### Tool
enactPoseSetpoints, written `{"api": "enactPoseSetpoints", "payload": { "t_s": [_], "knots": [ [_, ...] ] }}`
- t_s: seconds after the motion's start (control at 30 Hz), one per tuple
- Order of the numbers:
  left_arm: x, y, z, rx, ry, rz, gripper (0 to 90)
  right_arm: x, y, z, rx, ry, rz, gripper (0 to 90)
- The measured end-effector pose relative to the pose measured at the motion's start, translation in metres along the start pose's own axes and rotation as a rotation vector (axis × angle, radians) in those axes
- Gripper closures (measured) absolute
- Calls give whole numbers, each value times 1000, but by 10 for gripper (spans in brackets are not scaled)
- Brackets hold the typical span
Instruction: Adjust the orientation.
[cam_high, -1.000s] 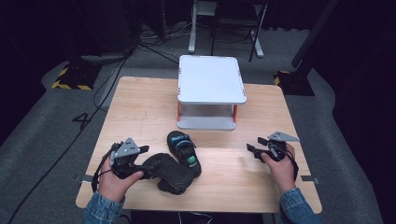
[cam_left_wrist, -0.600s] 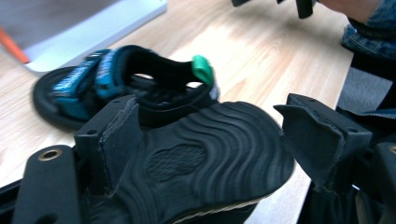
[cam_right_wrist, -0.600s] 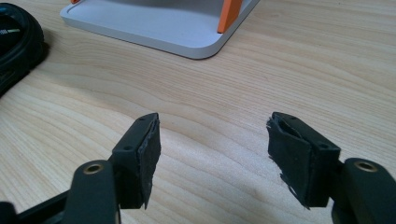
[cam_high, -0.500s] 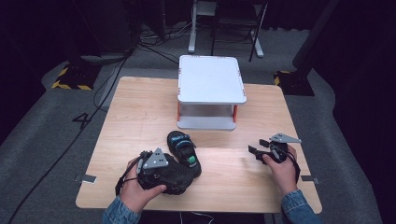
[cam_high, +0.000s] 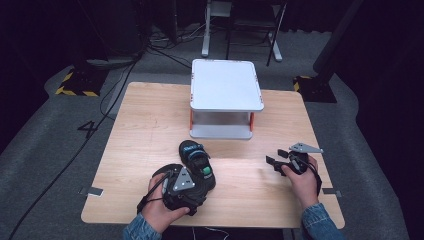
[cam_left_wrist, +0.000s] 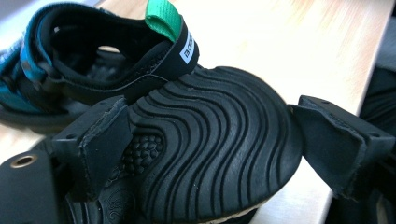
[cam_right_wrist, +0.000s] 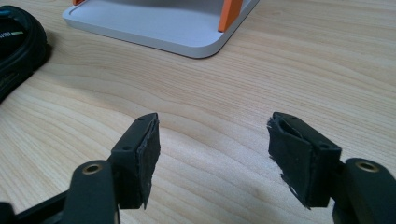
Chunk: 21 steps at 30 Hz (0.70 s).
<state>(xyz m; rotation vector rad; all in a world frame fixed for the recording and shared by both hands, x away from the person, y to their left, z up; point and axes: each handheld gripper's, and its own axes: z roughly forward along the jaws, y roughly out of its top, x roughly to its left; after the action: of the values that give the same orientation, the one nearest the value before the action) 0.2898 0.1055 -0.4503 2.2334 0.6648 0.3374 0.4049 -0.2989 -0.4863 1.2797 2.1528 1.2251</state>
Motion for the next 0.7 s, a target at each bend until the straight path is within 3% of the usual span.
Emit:
{"api": "enactPoseSetpoints", "payload": {
  "t_s": [0.2, 0.3, 0.57, 0.6, 0.7],
  "knots": [
    [-7, -7, 9, -37, 58, 80, 93, 1, 0, 2, 7, 5, -8, 340],
    [-4, -12, 12, -65, 92, 94, 130, 1, -1, 2, 6, 9, -1, 340],
    [3, -11, 10, -69, 63, 72, 169, 1, -1, 2, 7, 15, 2, 338],
    [4, -10, 7, -85, 44, 86, 195, 1, -1, 2, 6, 16, 3, 338],
    [5, -8, 0, -75, 43, 109, 286, 1, -1, 1, 9, 16, 8, 338]
  ]
}}
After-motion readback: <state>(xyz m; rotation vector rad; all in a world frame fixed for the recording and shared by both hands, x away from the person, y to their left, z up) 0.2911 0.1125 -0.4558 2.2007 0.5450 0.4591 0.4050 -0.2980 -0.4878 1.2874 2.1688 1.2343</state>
